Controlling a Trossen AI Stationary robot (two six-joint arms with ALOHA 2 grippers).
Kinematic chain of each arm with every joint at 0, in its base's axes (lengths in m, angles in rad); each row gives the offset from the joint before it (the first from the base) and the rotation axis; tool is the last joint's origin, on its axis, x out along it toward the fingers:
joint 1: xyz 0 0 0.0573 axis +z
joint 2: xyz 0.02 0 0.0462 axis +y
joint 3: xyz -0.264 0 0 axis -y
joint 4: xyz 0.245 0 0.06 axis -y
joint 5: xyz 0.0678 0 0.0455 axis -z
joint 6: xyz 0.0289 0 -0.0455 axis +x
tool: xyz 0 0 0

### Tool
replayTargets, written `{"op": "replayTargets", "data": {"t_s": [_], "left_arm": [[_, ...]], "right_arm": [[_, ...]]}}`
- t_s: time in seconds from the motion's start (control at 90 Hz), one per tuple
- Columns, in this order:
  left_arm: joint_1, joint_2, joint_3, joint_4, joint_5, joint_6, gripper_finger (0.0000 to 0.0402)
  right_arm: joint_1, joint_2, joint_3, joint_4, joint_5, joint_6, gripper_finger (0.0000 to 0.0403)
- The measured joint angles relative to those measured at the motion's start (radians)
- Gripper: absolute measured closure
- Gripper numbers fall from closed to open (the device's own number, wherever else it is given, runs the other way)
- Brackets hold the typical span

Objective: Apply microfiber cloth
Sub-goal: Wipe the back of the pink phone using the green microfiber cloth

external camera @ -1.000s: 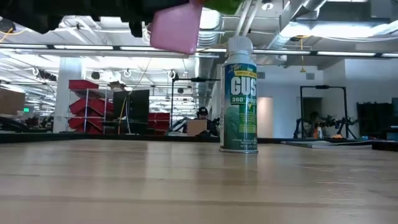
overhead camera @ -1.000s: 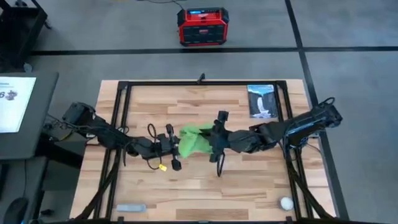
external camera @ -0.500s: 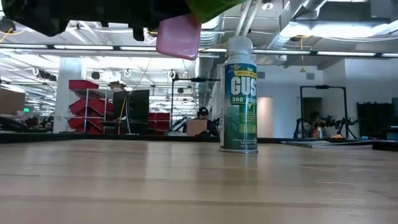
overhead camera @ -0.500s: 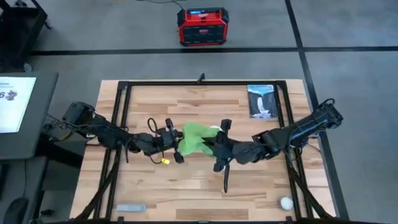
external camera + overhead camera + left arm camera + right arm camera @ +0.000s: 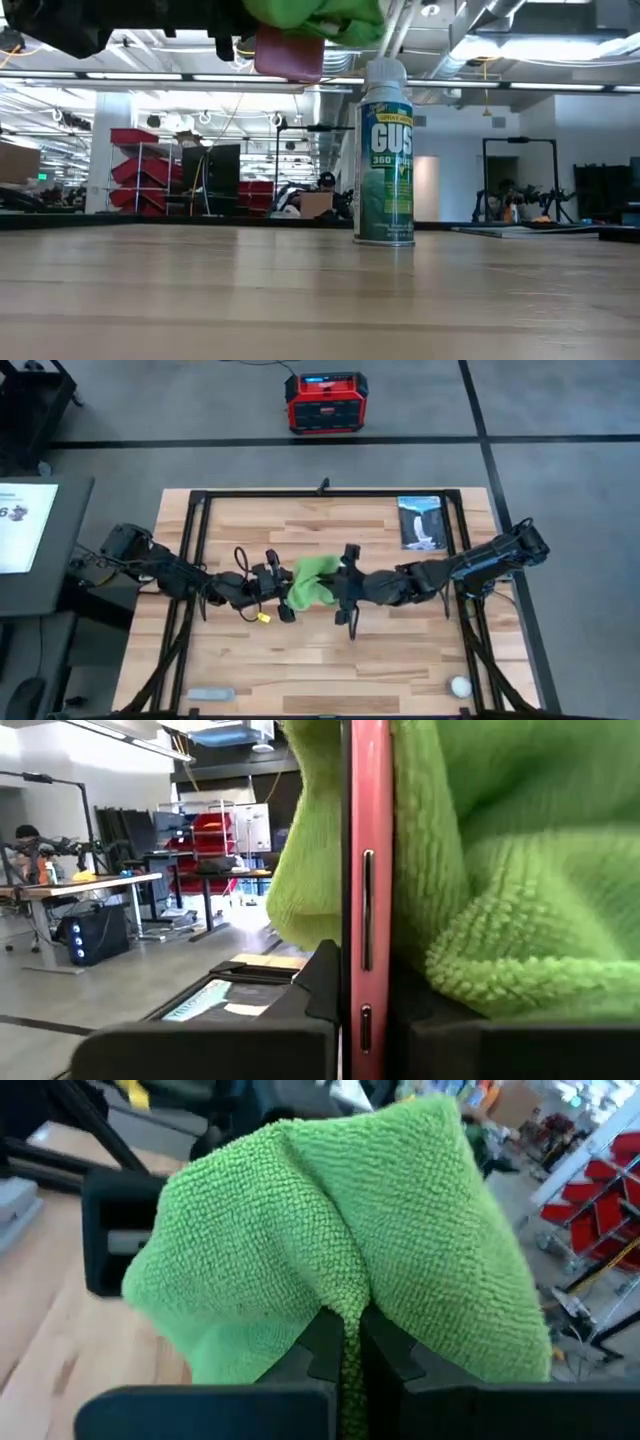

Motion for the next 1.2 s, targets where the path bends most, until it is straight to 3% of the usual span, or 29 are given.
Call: {"op": "replayTargets", "data": {"t_s": [0.256, 0.489, 0.7, 0.889, 1.044, 1.2], "left_arm": [[-0.002, 0.001, 0.000, -0.030, 0.020, -0.009, 0.0401], [-0.002, 0.002, 0.000, -0.028, 0.009, 0.003, 0.0401], [-0.001, 0.002, -0.002, -0.027, -0.004, 0.022, 0.0401], [-0.002, -0.001, -0.001, -0.024, 0.001, 0.047, 0.0401], [-0.002, -0.033, -0.025, -0.028, 0.001, 0.049, 0.0401], [0.016, -0.085, -0.045, -0.067, 0.000, 0.049, 0.0401]], "right_arm": [[-0.002, -0.003, 0.083, 0.005, 0.008, -0.077, 0.0403], [-0.003, 0.013, 0.081, -0.071, -0.029, -0.002, 0.0403], [0.009, -0.011, 0.079, -0.120, 0.056, -0.055, 0.0403], [0.005, -0.086, 0.079, -0.253, 0.078, 0.011, 0.0403], [0.004, -0.107, -0.007, -0.295, -0.055, 0.099, 0.0403], [-0.016, -0.121, -0.182, -0.078, -0.214, 0.136, 0.0403]]}}
